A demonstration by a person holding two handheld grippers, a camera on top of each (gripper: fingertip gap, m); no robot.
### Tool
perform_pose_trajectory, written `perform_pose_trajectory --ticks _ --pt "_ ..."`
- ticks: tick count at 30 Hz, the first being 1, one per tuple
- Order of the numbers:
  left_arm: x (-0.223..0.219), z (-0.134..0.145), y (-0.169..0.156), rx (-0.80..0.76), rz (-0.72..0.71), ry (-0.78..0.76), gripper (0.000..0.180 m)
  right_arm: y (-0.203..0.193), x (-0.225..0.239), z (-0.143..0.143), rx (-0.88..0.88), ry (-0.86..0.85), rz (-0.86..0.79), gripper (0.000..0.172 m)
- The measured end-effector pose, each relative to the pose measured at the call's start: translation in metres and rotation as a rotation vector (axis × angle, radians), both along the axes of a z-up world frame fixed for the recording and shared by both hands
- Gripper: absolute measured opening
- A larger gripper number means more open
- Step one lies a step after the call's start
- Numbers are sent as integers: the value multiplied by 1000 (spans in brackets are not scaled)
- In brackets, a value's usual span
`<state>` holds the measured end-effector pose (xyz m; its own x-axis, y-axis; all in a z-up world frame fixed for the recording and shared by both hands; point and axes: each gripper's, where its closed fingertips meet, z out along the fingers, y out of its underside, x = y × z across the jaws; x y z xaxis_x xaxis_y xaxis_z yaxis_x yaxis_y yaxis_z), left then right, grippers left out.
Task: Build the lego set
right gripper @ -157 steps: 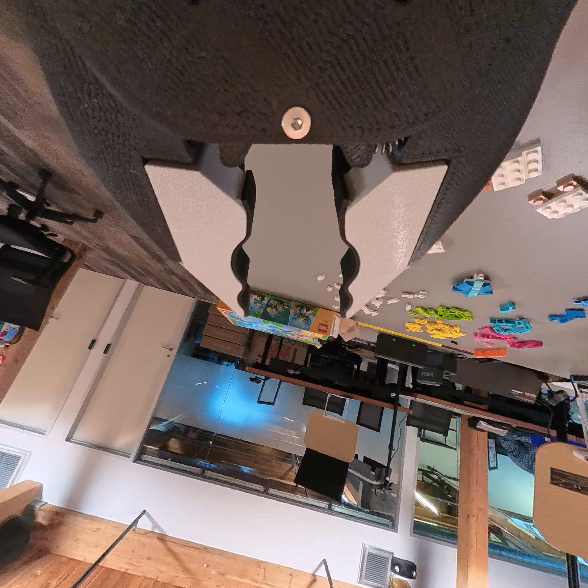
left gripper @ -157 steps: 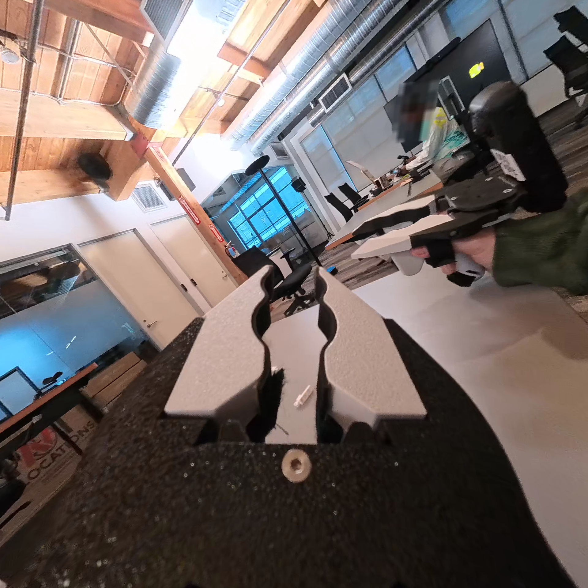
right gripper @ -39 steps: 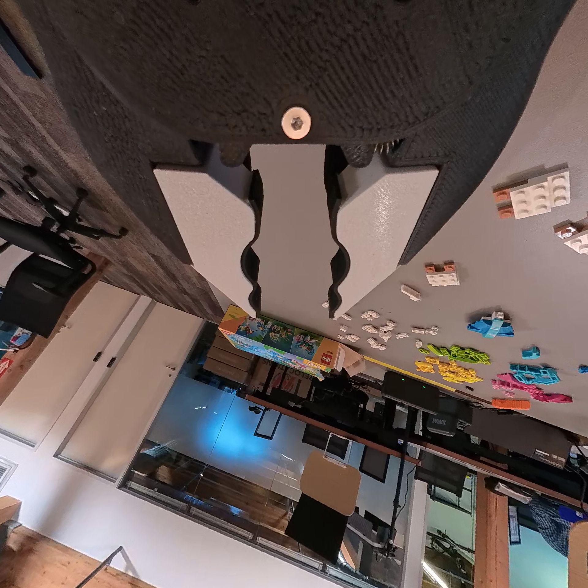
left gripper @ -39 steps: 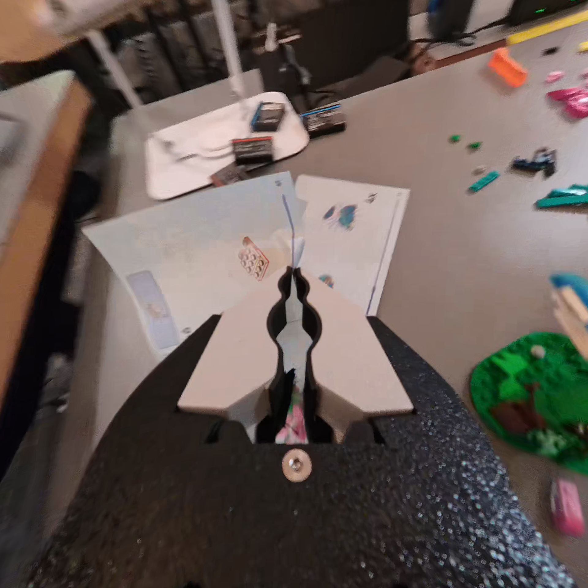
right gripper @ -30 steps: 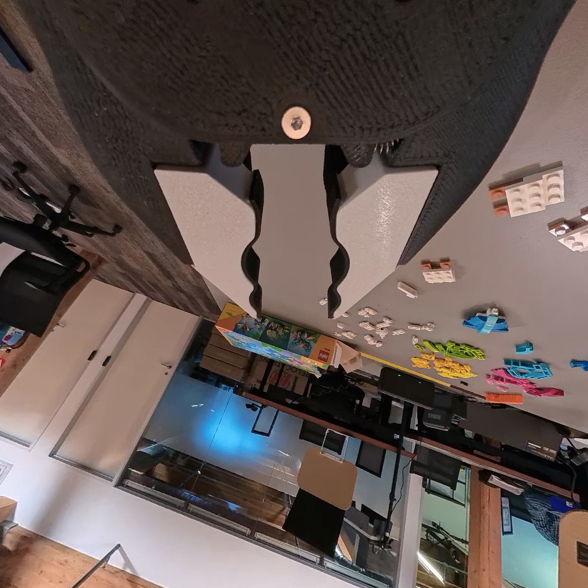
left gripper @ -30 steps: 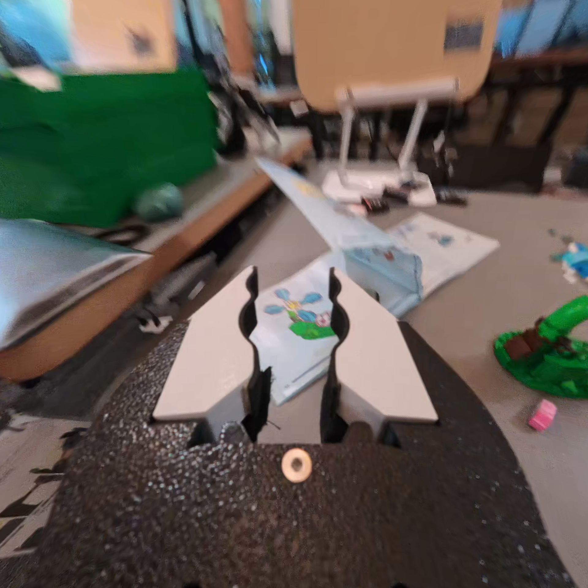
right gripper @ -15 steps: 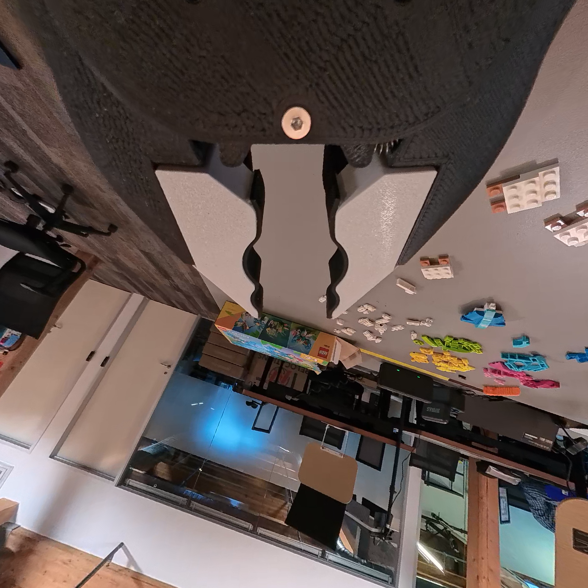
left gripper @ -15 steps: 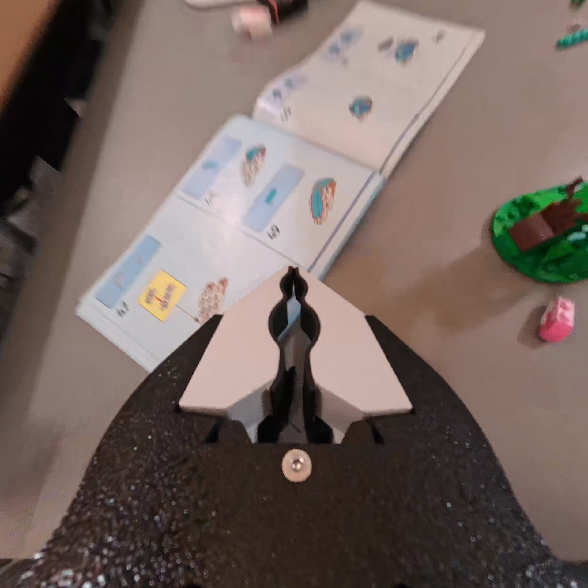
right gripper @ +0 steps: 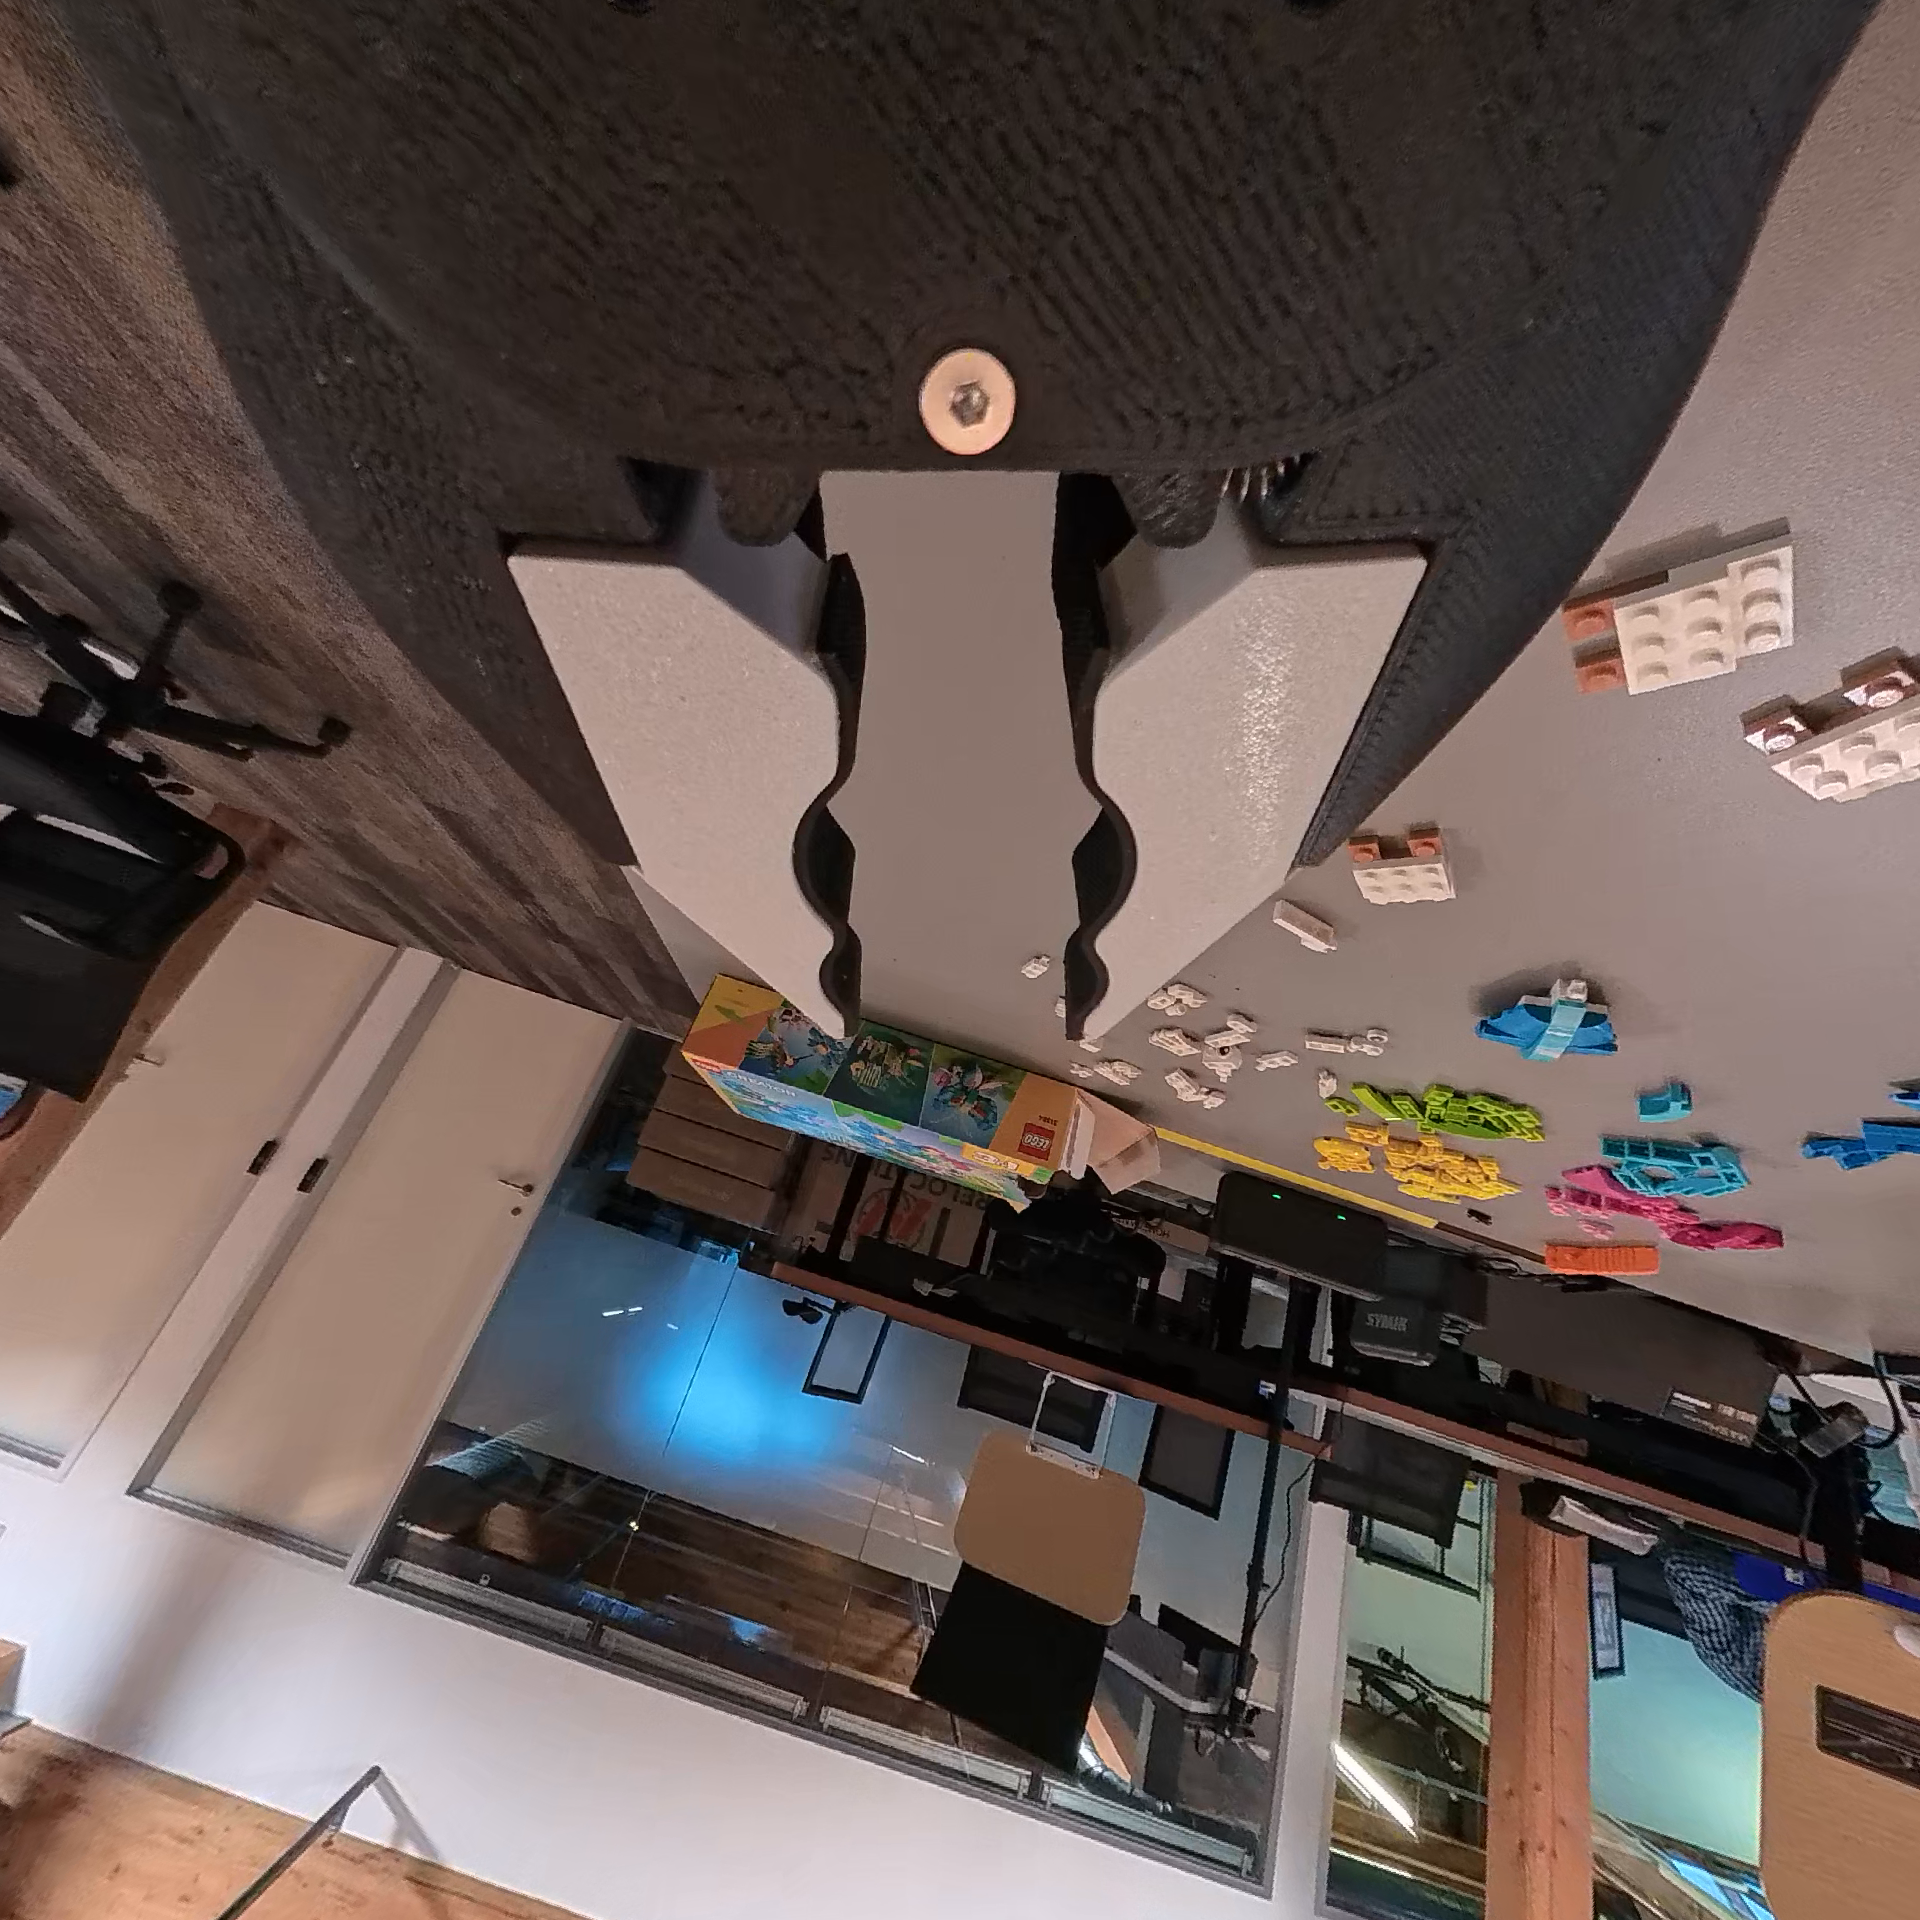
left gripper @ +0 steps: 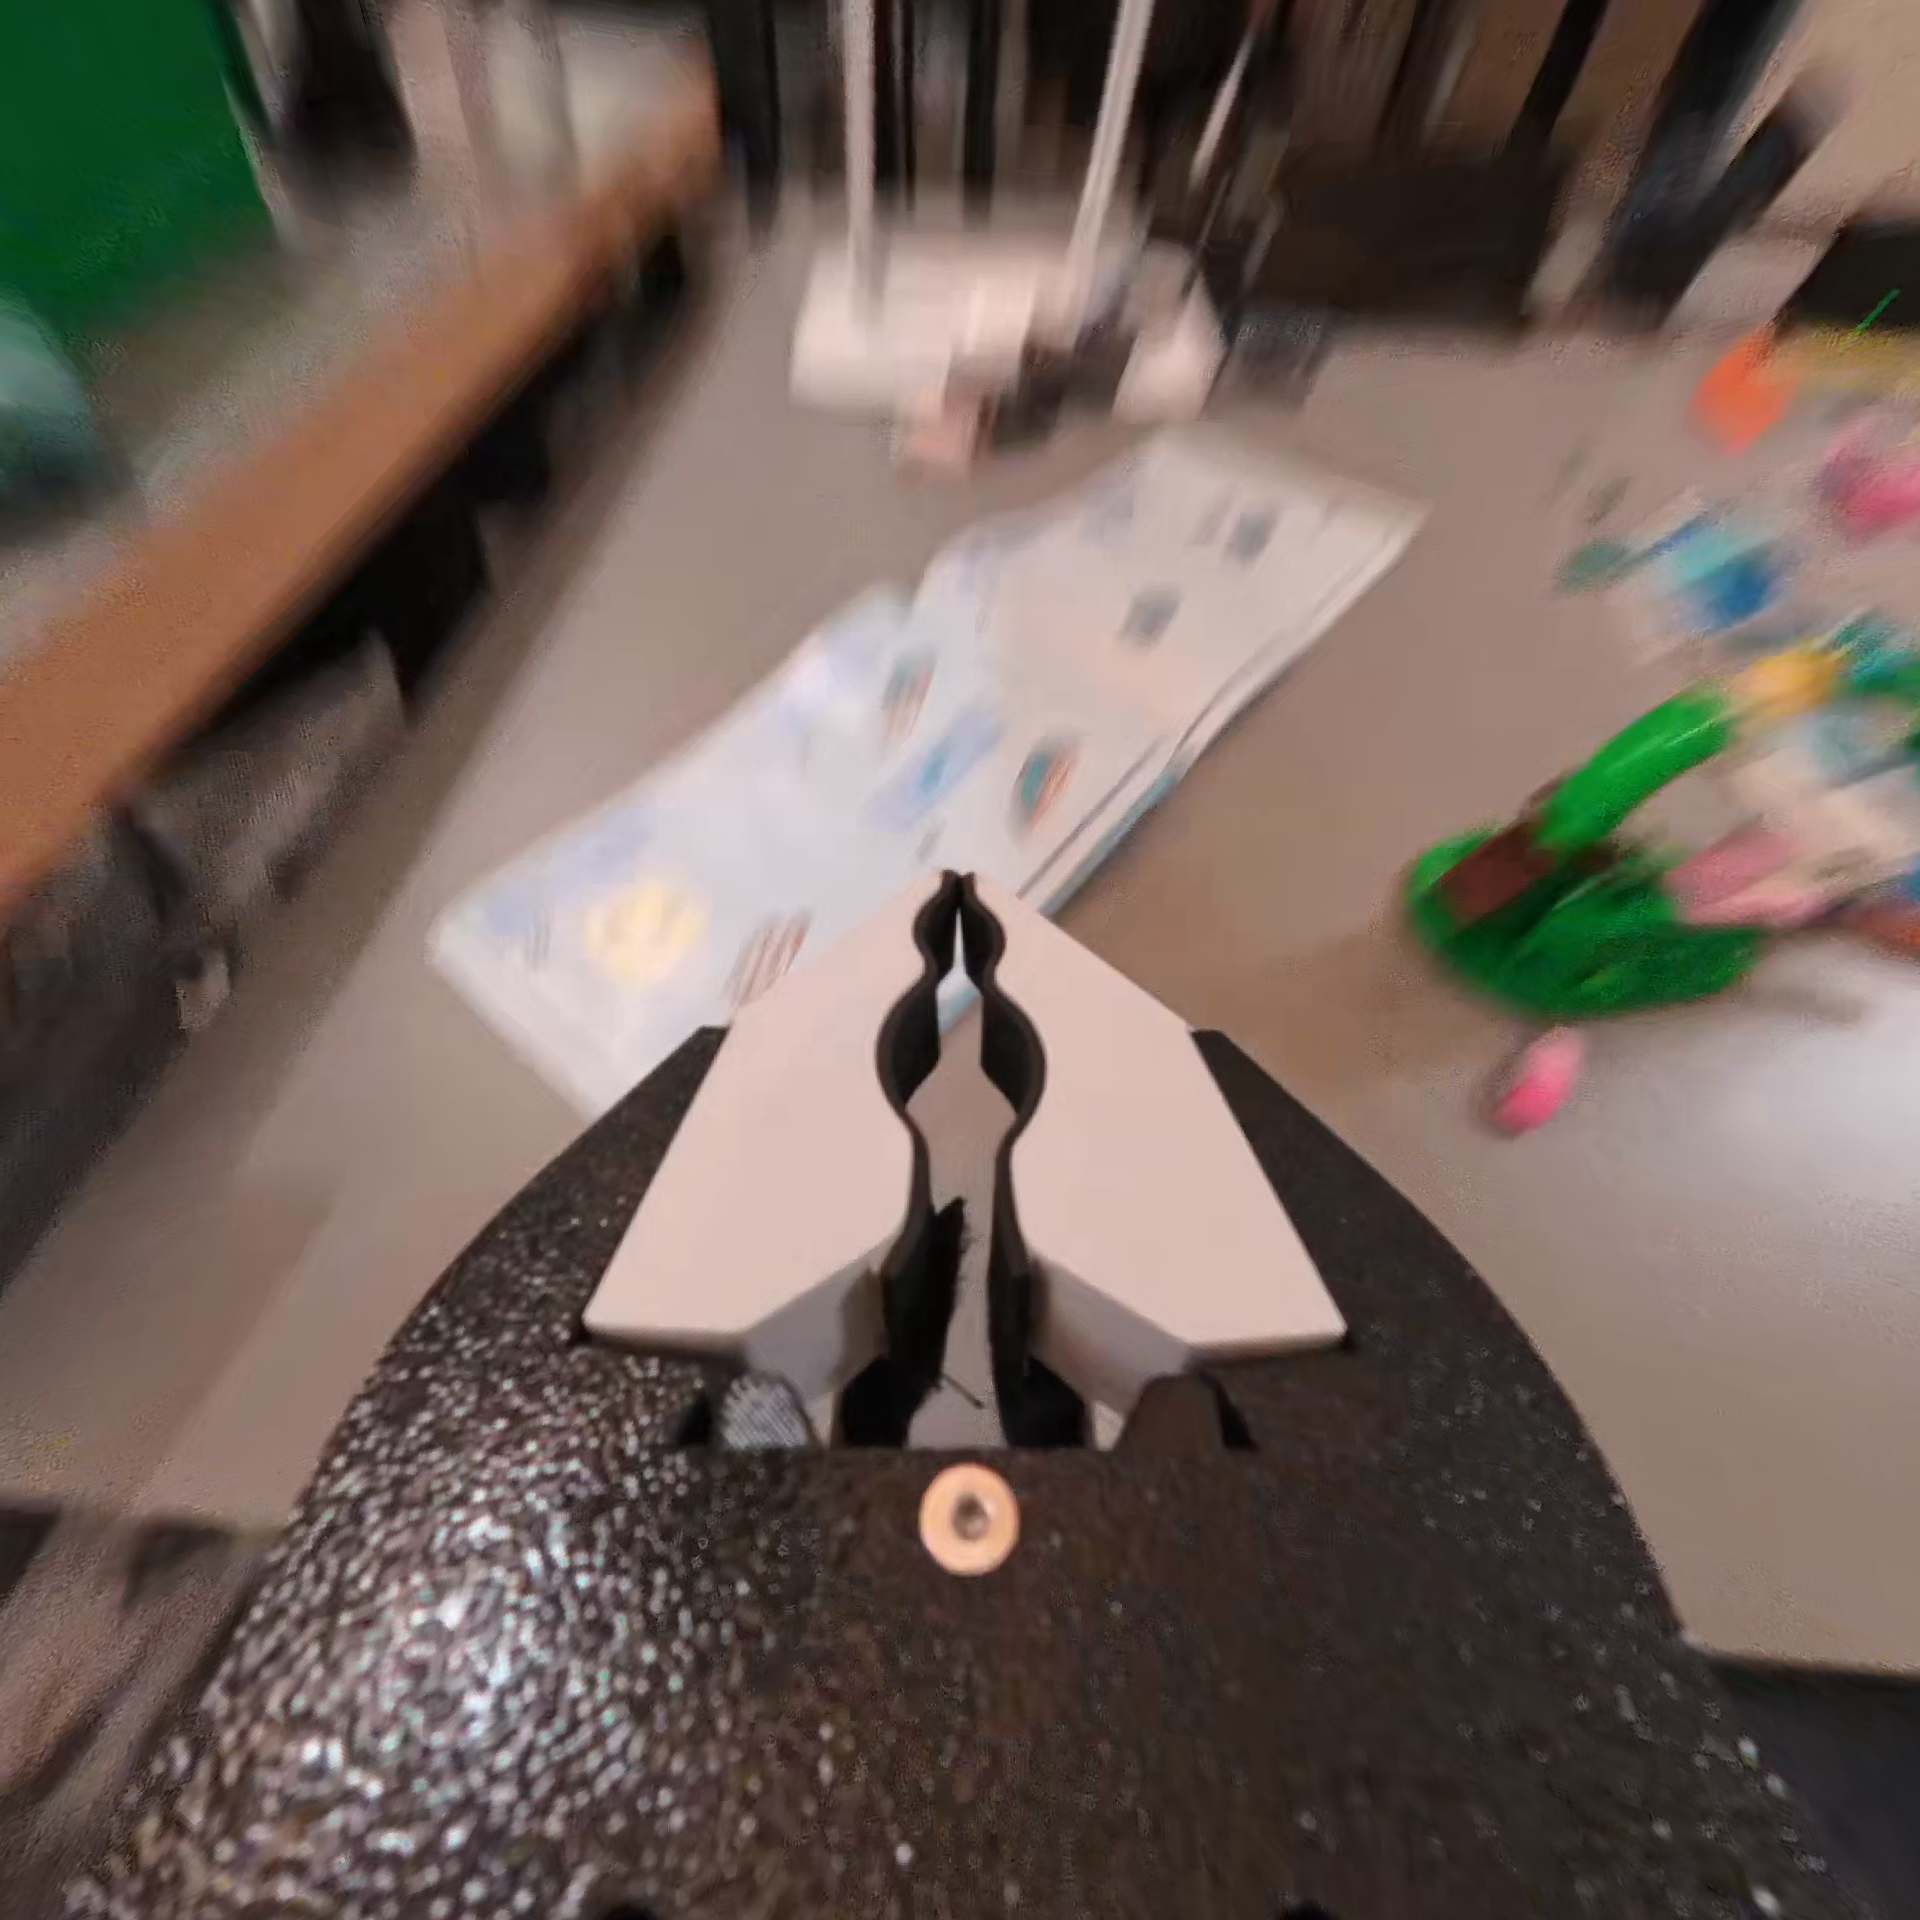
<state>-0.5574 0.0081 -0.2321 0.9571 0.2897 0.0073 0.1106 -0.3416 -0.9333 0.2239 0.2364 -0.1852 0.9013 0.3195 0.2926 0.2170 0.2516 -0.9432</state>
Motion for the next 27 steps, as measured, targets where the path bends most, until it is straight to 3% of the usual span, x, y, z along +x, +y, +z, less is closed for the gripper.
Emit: perform_pose_trajectory --ticks 1,3,6,11,15,16,20,23,27 --pt "24 35 5 154 -27 87 0 0 0 0 0 -2 -2 39" --pt "100 87 14 397 -155 263 0 0 -1 -1 -2 -10 -5 39" --pt "234 97 42 479 -447 436 0 1 -2 -2 -4 -25 -8 39" --pt "413 109 73 664 -934 189 0 1 -3 -3 -3 -40 -11 39" --pt "525 125 73 616 -1370 -188 0 2 -2 -3 -2 -48 -14 39" --pt "542 127 78 620 -1420 -212 0 2 -3 -3 -3 -49 -14 39" --pt "570 111 121 713 -1374 31 0 2 -4 -4 -3 -59 -10 38" --pt "569 106 122 828 -1350 92 0 2 -5 -5 -3 -64 -8 38" --pt "561 91 120 869 -1363 212 0 3 -5 -5 -6 -73 -13 38"
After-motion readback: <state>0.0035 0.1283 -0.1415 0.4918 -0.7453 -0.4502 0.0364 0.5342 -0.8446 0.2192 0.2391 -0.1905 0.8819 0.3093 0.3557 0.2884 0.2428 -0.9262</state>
